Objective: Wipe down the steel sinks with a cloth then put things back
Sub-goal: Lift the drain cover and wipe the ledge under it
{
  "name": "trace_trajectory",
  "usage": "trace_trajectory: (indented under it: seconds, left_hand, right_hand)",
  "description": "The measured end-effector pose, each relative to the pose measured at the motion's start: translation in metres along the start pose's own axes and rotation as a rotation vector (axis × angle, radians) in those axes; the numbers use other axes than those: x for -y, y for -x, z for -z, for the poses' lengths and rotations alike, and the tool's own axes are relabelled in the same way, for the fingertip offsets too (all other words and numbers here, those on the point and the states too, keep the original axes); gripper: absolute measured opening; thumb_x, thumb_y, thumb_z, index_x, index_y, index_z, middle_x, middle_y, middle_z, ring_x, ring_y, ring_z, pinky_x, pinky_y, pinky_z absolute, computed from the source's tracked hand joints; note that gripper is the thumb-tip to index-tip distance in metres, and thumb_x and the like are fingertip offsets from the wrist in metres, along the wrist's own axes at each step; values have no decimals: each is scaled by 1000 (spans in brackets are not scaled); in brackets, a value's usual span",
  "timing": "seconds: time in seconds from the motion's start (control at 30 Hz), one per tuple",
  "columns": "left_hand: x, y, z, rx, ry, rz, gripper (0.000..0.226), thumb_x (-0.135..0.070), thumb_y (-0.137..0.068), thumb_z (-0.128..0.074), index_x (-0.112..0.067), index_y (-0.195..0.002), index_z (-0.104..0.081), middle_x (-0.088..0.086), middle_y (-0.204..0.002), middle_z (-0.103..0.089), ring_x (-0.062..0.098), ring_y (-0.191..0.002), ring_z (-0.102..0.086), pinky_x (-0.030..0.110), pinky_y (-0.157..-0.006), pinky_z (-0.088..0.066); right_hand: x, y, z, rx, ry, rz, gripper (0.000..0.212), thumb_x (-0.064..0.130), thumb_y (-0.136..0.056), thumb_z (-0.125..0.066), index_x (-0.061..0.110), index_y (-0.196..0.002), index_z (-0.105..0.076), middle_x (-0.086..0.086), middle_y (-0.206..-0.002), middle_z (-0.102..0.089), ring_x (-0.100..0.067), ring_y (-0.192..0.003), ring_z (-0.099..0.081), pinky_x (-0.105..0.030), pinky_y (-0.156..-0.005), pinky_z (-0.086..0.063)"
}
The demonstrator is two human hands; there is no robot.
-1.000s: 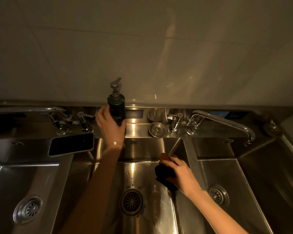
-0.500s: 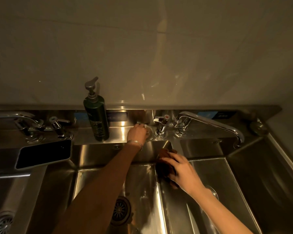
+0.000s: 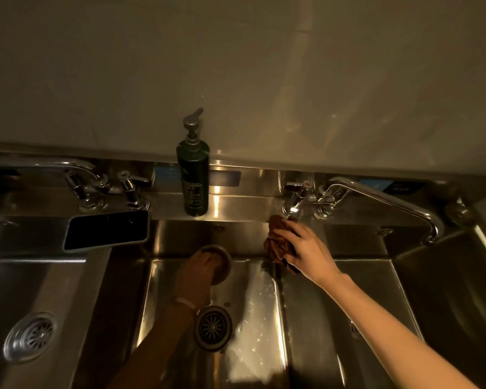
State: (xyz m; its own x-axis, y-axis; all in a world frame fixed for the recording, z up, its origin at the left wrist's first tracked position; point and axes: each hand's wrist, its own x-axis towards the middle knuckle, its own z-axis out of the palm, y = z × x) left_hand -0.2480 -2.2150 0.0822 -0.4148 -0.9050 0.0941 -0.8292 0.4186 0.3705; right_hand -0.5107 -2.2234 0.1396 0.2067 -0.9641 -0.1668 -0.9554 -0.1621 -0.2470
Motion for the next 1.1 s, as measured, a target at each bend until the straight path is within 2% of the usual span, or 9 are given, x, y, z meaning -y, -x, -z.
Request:
trace_trajectory:
  seconds: [0.1,0.2,0.4,0.6,0.77,0.83,0.97,1.03,1.1]
  left_hand:
    - [16,22,6,-54,42,-2,46,-4,-27,-94,-14,-67,-74,1,-72,-72,14,-65,-70,18,-54,-51]
    - [25,34,11,-130,107,8,31,-1,-41,-86,-15,-66,-73,1,-70,-72,12,-62,-70,18,-50,-50]
    - [37,55,13,-241,119,44,20,-17,-65,-56,-18,-71,-75,-3,-76,-73,12,-67,-70,18,-69,-45]
    - [42,63,15,-233,133,36,21,-13,-48,-66,-19,-66,-75,-5,-72,-72,11,-64,-69,19,-66,-49]
    - [42,63,14,-194,140,49,18,-13,-51,-66,-19,-66,-74,-4,-72,-72,14,-63,-69,21,-55,-55]
    - [42,62,14,-205,143,50,18,-8,-53,-70,-16,-68,-75,-1,-73,-72,17,-63,-70,26,-55,-56]
    - [42,57,15,-196,154,61,25,1,-51,-81,-13,-70,-75,2,-75,-73,20,-65,-70,31,-58,-57]
    - [43,57,17,-186,152,63,23,0,-52,-79,-13,-70,-75,2,-75,-73,20,-65,-70,31,-58,-57]
    - [43,54,18,-153,182,83,32,5,-48,-86,-12,-72,-75,2,-76,-73,21,-66,-70,32,-61,-57]
  right_hand:
    - [15,-27,-4,-75,11,-7,67,16,-79,-70,20,-140,-42,-6,-151,-30,-28,-137,-31,-41,-106,-39]
    - [28,-63,-7,-77,-23,-148,68,19,-82,-69,18,-142,-37,-9,-151,-29,-29,-138,-30,-40,-110,-36]
    - [75,-110,-27,-139,38,-491,56,27,-85,-64,16,-135,-42,-12,-142,-39,-39,-127,-38,-46,-100,-41]
    - [49,-86,-23,-38,137,25,61,30,-81,-68,23,-137,-43,-3,-148,-37,-30,-135,-31,-42,-108,-36]
    - [60,-107,-22,-159,-36,-408,56,23,-80,-70,19,-131,-49,-5,-138,-48,-32,-123,-46,-42,-98,-45]
    - [84,-110,-32,-172,11,-352,56,23,-81,-68,20,-132,-47,-6,-142,-44,-34,-128,-40,-42,-102,-40]
    - [87,-92,-39,-79,70,104,58,25,-79,-69,23,-133,-49,-1,-147,-40,-31,-135,-32,-43,-108,-35]
    - [64,-89,-33,-66,81,55,59,26,-79,-69,25,-134,-48,0,-148,-39,-29,-136,-31,-40,-107,-34]
    - [48,-85,-30,-153,25,-183,57,23,-78,-70,25,-132,-50,-2,-146,-41,-29,-133,-35,-37,-108,-33]
